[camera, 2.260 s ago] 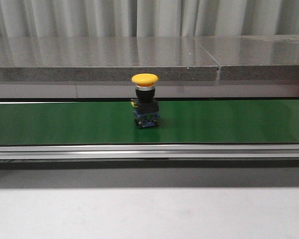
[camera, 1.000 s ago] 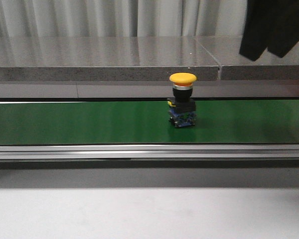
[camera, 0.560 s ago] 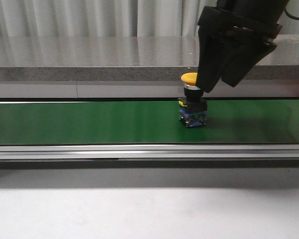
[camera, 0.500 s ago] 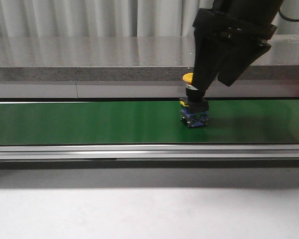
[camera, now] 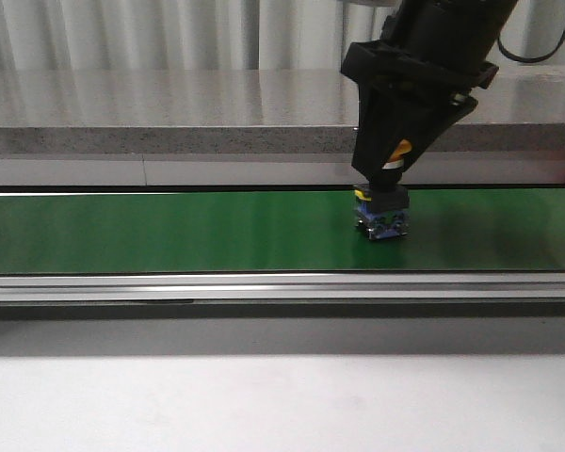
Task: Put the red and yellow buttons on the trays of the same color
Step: 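Grasp the yellow button on the belt with the right gripper, lift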
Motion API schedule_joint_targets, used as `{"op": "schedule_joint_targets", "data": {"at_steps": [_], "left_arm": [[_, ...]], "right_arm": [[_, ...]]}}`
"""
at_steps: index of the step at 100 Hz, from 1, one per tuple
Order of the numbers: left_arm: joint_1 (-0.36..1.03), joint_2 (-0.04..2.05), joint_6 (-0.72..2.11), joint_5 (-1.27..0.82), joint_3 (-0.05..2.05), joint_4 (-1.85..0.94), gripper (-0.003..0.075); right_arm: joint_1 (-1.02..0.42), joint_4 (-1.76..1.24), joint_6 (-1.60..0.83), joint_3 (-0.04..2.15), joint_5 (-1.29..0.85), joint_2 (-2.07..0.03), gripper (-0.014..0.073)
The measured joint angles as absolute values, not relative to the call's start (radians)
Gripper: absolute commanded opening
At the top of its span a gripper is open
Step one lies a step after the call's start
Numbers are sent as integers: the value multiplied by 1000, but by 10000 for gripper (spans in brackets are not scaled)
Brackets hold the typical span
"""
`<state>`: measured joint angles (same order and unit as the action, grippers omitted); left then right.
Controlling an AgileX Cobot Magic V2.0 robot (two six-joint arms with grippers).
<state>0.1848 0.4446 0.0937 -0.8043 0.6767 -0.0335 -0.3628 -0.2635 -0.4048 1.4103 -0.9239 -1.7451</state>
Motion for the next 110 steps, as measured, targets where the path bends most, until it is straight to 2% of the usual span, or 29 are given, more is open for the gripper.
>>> {"op": "schedule_joint_targets", "data": {"at_steps": [29,61,82,110], "left_arm": [[185,445,94,-804,677,-34,-21],[185,445,94,-804,677,-34,-21],[185,445,94,-804,677,-34,-21],[185,445,94,-804,677,-34,-21]], "right_arm": [[-363,-245,-192,1343,-824,-1611,178],[-312,-80,28,1191,-820,-1417,178],[-183,-25,106,1110,-842,-1287,178],[99,-15,138,1004,-886,-1190,178]]}}
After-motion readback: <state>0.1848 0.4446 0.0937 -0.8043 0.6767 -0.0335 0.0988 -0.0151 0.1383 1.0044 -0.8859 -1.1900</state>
